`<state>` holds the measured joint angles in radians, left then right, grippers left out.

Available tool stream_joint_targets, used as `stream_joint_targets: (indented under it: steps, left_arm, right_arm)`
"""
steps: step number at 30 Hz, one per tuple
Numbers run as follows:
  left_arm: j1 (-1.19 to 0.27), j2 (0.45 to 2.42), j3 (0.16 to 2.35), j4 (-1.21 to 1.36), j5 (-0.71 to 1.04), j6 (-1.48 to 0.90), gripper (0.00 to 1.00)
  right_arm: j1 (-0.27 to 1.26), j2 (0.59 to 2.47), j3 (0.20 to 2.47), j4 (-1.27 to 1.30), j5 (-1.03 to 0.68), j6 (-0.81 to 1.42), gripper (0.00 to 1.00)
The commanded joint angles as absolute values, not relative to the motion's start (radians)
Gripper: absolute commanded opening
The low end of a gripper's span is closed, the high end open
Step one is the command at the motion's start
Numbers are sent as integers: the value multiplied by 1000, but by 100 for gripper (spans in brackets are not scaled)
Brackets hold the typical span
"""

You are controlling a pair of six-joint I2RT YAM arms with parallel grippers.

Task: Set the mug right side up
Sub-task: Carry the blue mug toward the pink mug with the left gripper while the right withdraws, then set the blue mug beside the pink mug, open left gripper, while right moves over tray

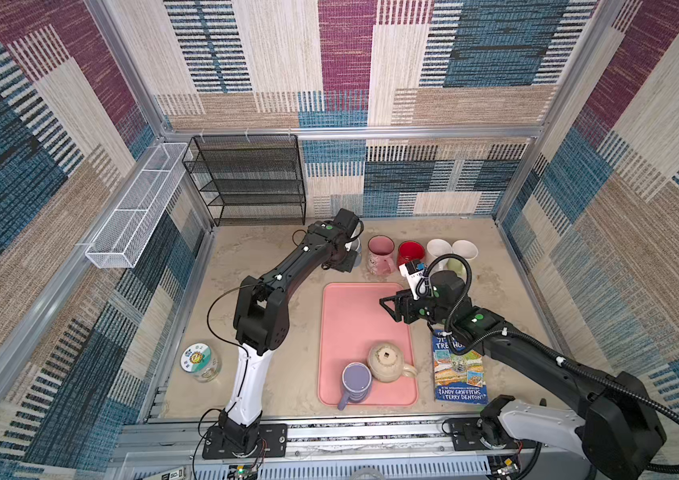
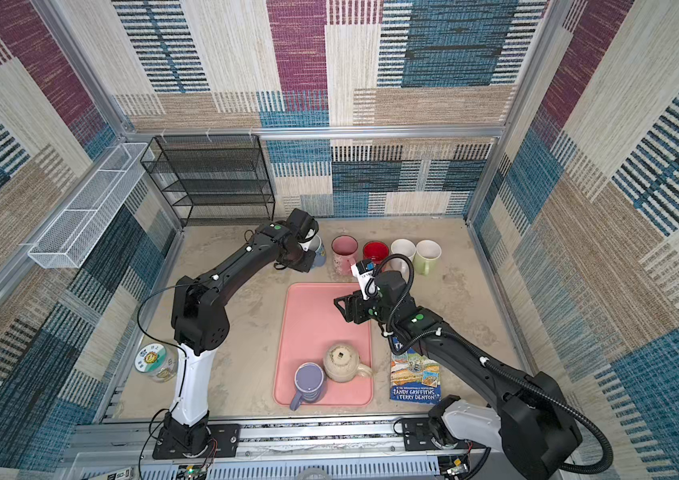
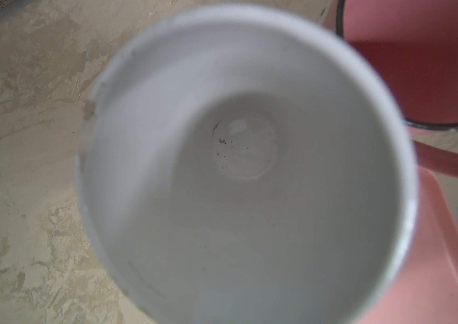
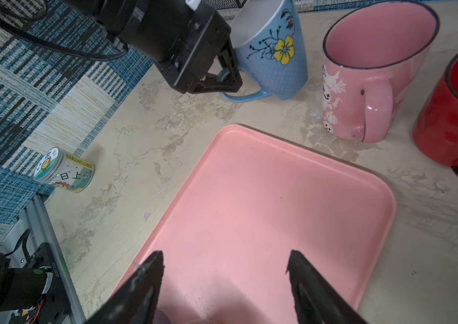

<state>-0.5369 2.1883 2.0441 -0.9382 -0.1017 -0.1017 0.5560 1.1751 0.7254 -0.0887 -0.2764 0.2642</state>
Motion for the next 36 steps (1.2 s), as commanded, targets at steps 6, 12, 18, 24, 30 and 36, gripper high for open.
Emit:
stream_joint_targets:
  steps: [6,12,18,24,30,36]
  left_arm:
    - [-537,2262,2118,-977,-106,-74,0]
    - [-536,2289,2141,-1007,-103,-68,0]
    - [-539,2329,2200,-1066,-107,-58,0]
    - [-543,2350,2218,-1076,-113,-57,0]
    - [-546,2372,2247,-1098,-112,-58,2]
    - [-548,2372,2259,-1104,-119,-57,24]
  right_arm:
    - [555,1189,729,-90,-262,256,73]
    - [556,1195,733,-90,-262,253,73]
    - [555,1202,735,-87,-265,253,73]
    - [555,1198,734,-90,-262,253,73]
    - [556,1200,731,-86,-260,253,73]
    - [555,1194,729,-89,-258,253,73]
